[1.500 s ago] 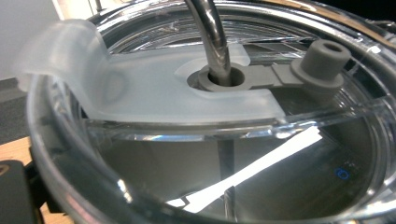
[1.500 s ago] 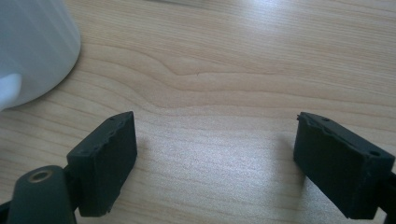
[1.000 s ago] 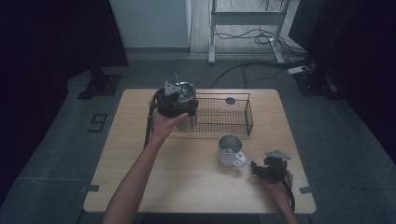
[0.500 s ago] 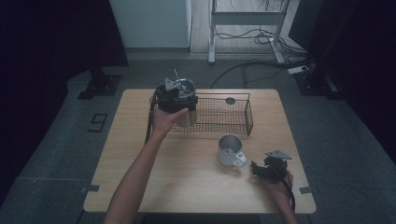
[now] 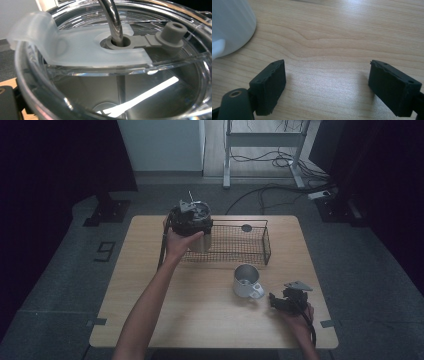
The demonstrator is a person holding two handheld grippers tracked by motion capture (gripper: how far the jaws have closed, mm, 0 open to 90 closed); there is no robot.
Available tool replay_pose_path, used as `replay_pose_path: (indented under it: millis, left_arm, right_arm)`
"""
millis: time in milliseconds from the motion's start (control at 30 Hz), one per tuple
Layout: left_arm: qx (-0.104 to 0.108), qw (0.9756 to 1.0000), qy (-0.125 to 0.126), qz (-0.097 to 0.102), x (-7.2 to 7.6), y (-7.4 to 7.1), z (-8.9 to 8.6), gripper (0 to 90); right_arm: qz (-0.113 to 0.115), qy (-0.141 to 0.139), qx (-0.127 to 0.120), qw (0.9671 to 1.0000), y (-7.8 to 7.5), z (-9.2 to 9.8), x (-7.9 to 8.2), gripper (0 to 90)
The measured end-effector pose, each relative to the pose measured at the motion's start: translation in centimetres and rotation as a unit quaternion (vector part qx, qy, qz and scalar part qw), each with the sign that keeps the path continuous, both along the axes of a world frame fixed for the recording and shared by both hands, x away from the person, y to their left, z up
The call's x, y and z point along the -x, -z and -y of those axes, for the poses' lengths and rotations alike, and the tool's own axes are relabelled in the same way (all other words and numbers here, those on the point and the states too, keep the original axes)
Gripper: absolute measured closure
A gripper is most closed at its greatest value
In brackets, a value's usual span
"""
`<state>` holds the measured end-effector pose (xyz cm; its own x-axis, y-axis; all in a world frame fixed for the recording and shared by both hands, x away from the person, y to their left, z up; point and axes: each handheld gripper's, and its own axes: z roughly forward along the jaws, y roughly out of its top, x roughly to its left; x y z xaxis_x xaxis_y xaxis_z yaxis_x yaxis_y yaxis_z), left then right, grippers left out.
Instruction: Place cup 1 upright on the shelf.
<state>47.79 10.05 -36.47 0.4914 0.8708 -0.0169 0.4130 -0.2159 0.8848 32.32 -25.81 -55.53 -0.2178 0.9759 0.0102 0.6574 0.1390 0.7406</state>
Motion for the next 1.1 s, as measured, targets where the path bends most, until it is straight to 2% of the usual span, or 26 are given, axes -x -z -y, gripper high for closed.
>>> replay_pose_path:
  millis: [200, 400, 533, 633, 1100]
  left_arm:
    - [-0.003, 1.0000, 0.000, -0.006, -0.8, 0.4, 0.6, 4.1]
    - [-0.013, 0.9999, -0.006, 0.000, -1.8, 0.3, 1.0, 4.1]
    - [-0.008, 0.9999, -0.009, -0.006, -2.3, 0.6, 1.0, 4.1]
    - [-0.013, 0.9998, -0.011, -0.008, -2.6, 0.9, 1.1, 4.1]
    - [-0.012, 0.9997, -0.014, -0.013, -4.1, 1.3, 1.6, 4.2]
  right_arm:
    - [0.000, 0.000, 0.000, 1.0000, 0.0, 0.0, 0.0, 14.3]
    - [0.000, 0.000, -0.001, 1.0000, 0.0, 0.0, 0.0, 14.4]
    - [0.000, 0.000, 0.000, 1.0000, 0.0, 0.0, 0.0, 14.3]
    - [0.001, 0.000, -0.001, 1.0000, 0.0, 0.0, 0.0, 14.3]
    - [0.001, 0.000, -0.001, 1.0000, 0.0, 0.0, 0.1, 14.4]
